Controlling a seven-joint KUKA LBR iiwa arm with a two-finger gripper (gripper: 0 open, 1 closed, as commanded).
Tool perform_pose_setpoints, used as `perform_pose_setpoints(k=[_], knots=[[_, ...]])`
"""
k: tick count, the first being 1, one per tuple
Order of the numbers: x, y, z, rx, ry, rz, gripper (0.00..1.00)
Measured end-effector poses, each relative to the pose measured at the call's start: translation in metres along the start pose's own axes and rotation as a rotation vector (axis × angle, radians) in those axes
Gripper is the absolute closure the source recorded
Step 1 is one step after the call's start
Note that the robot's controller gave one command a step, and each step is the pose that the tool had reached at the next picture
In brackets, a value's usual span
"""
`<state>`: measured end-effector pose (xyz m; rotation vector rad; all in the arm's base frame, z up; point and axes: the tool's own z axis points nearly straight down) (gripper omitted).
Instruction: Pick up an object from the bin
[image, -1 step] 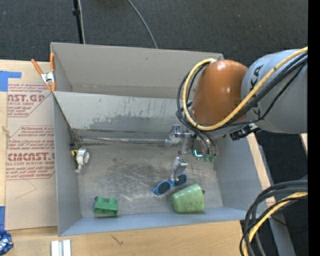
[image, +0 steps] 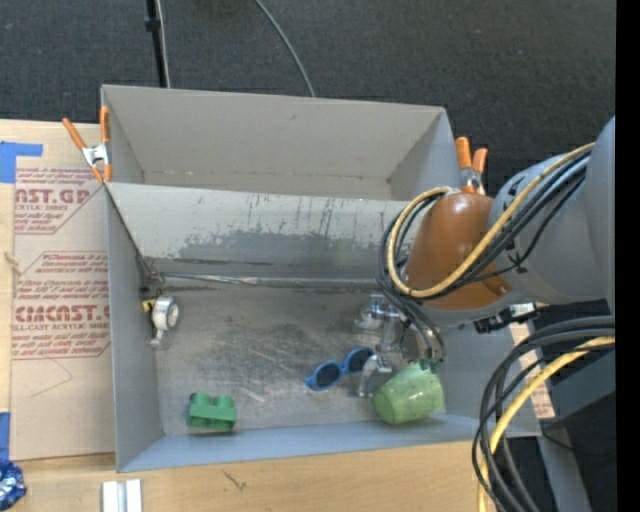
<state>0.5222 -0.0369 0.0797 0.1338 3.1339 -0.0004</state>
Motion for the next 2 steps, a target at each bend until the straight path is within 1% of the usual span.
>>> perform_pose_setpoints(k=[1,2], knots=[[0.002,0.001,-0.001,-0.001,0.005,-0.003,1.0],[-0.018,-0.035,-0.181,0.001,-0.006,-0.029,1.0]])
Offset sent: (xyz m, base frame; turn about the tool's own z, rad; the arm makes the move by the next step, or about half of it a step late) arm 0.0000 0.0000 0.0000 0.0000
